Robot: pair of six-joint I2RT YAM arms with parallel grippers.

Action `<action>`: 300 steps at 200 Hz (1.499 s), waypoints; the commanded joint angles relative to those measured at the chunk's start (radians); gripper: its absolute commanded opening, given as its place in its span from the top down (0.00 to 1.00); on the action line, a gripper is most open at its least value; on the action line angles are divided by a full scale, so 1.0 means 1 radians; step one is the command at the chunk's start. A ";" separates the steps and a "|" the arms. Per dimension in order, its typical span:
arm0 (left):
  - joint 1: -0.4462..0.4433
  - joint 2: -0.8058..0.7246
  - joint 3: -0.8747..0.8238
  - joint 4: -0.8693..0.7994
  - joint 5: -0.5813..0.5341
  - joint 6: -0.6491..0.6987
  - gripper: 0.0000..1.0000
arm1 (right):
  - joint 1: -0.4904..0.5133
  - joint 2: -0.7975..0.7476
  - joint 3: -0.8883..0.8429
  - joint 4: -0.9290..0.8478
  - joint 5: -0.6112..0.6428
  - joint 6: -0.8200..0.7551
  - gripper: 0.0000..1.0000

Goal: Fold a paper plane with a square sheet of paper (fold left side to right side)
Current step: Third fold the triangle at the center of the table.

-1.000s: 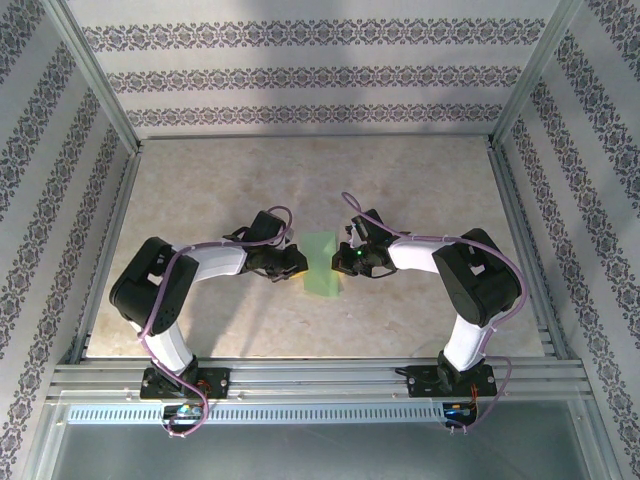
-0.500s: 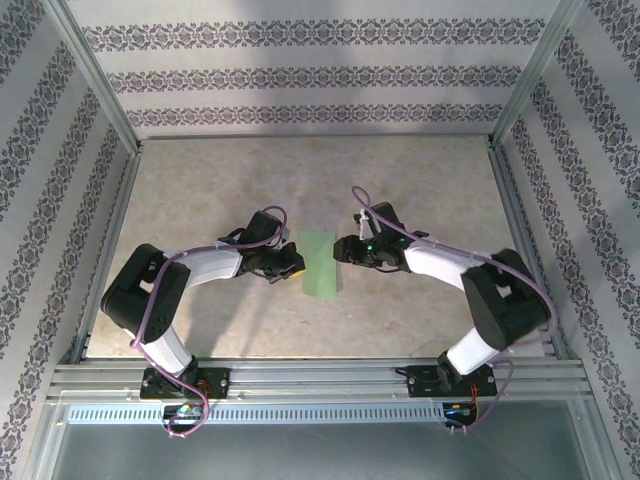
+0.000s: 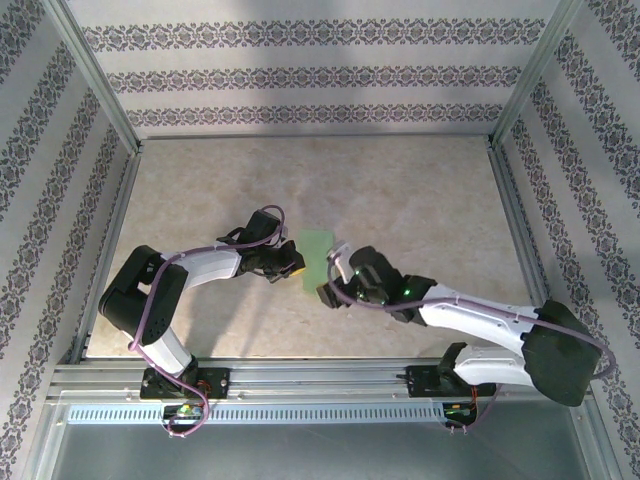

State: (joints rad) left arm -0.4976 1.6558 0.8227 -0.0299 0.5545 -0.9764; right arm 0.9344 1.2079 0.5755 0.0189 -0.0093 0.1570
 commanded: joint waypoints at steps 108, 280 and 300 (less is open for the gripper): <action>-0.019 -0.011 0.016 -0.003 0.022 -0.029 0.99 | 0.226 0.368 0.085 0.272 0.385 -0.361 0.27; 0.039 -0.080 0.105 -0.220 -0.004 0.131 0.61 | 0.119 0.348 0.068 0.210 0.209 -0.214 1.00; 0.070 -0.113 0.121 -0.299 -0.019 0.182 0.60 | 0.101 0.339 0.066 0.204 0.175 -0.182 1.00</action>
State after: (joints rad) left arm -0.4675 1.5974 0.9066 -0.1898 0.5640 -0.8886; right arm 1.0538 1.5757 0.6525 0.2447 0.2356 -0.0933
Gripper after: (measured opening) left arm 0.397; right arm 0.055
